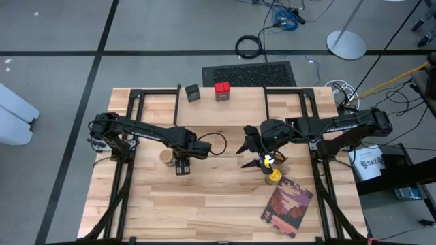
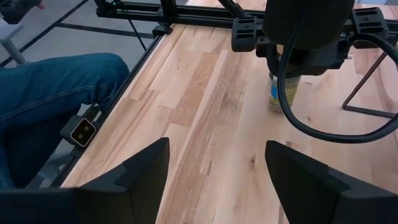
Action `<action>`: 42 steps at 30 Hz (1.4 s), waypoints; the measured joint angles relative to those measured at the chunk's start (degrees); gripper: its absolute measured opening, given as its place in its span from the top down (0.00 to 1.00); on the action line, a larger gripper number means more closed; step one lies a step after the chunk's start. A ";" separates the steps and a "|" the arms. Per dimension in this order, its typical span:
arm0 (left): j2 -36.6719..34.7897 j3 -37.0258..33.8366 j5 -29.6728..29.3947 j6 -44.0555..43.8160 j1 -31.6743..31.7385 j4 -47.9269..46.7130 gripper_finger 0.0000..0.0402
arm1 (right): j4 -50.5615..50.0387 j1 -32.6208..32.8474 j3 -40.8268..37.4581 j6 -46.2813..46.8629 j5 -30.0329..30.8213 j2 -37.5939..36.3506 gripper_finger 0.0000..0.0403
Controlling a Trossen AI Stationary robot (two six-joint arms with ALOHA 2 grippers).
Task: Shelf spices
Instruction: Put the dark yellow spice bottle on the table
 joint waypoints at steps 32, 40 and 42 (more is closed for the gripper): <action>-0.20 23.69 -12.97 -0.76 -0.80 -11.97 0.21 | -0.02 -2.51 -0.02 -3.85 8.12 -0.49 0.37; -5.90 30.71 -22.75 -2.84 -1.65 -5.08 0.21 | 0.07 -10.53 -0.04 -9.47 7.77 -4.16 0.37; -7.99 30.14 -25.21 -4.73 -1.67 -2.87 0.21 | 0.56 -13.35 -0.04 -11.01 7.73 -5.12 0.37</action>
